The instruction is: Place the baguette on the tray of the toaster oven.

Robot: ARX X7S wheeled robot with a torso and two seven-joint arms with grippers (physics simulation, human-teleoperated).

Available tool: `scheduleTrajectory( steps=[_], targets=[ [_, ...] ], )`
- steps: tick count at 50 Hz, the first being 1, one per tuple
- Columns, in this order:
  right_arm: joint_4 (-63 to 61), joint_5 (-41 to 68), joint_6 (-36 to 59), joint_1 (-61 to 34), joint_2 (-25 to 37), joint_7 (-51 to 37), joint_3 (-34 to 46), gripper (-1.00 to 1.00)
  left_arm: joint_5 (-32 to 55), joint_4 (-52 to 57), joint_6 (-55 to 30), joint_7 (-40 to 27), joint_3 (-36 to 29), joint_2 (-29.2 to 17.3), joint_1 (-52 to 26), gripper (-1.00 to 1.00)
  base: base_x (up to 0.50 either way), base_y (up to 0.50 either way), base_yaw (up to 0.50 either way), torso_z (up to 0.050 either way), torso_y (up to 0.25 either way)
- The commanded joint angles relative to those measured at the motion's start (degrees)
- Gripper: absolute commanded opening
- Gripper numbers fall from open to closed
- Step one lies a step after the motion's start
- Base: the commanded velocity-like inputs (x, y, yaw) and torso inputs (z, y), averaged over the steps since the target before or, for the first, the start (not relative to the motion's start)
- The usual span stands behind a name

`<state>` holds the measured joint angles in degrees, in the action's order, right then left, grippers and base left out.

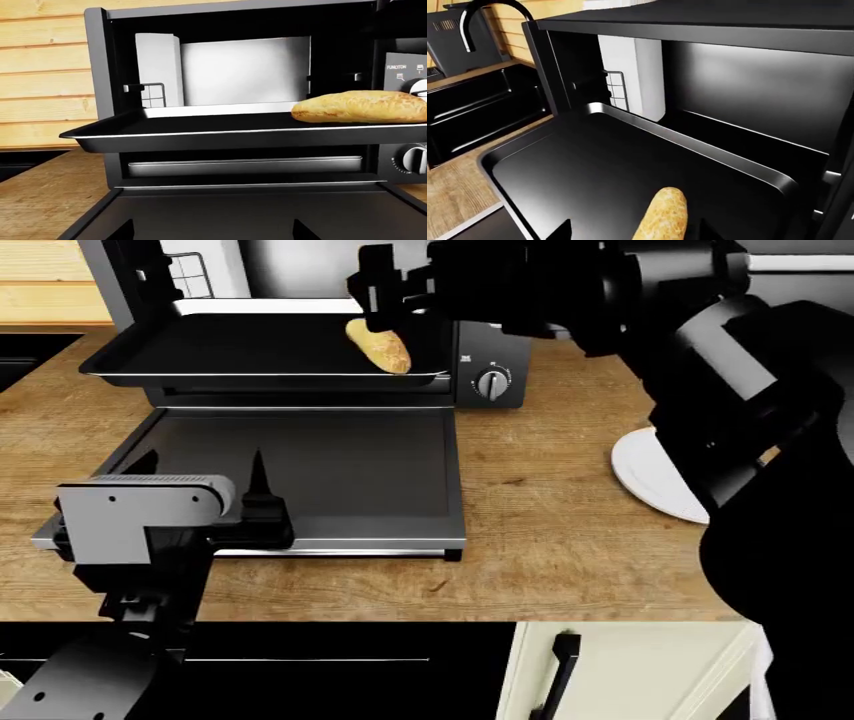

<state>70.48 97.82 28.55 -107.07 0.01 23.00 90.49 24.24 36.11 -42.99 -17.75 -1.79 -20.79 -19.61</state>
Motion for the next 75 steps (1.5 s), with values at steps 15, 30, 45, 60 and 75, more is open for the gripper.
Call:
scheduleTrajectory(
  steps=[15, 30, 45, 60, 75],
  targets=[
    [-24.4, 2.6, -5.0, -2.4, 13.5, -15.4, -1.8, 1.00, 0.8, 0.3, -0.1, -0.4, 0.1, -0.2, -0.1, 1.00, 0.00, 0.00, 0.00, 0.000, 0.000],
    [-64.7, -2.6, -12.3, 0.6, 31.4, -42.9, -2.4, 1.00, 2.1, 0.8, 0.0, -0.5, 0.9, -0.1, 0.0, 1.00, 0.00, 0.00, 0.00, 0.000, 0.000],
    [-86.5, -11.7, -17.9, 5.5, 41.4, -61.2, -1.4, 1.00, 3.5, 2.2, -0.2, -0.7, 1.6, -0.1, 0.6, 1.00, 0.00, 0.00, 0.00, 0.000, 0.000],
    [-98.4, -26.3, -22.2, 12.3, 48.3, -73.6, 1.2, 1.00, 4.9, 3.4, -1.2, -1.3, 2.2, -0.4, 0.0, 1.00, 0.00, 0.00, 0.00, 0.000, 0.000],
    [-103.5, -30.5, -19.3, 11.6, 49.9, -81.0, 1.7, 1.00, 9.6, 8.2, -4.8, -2.6, 5.7, -1.0, -1.8, 1.00, 0.00, 0.00, 0.00, 0.000, 0.000]
  ],
)
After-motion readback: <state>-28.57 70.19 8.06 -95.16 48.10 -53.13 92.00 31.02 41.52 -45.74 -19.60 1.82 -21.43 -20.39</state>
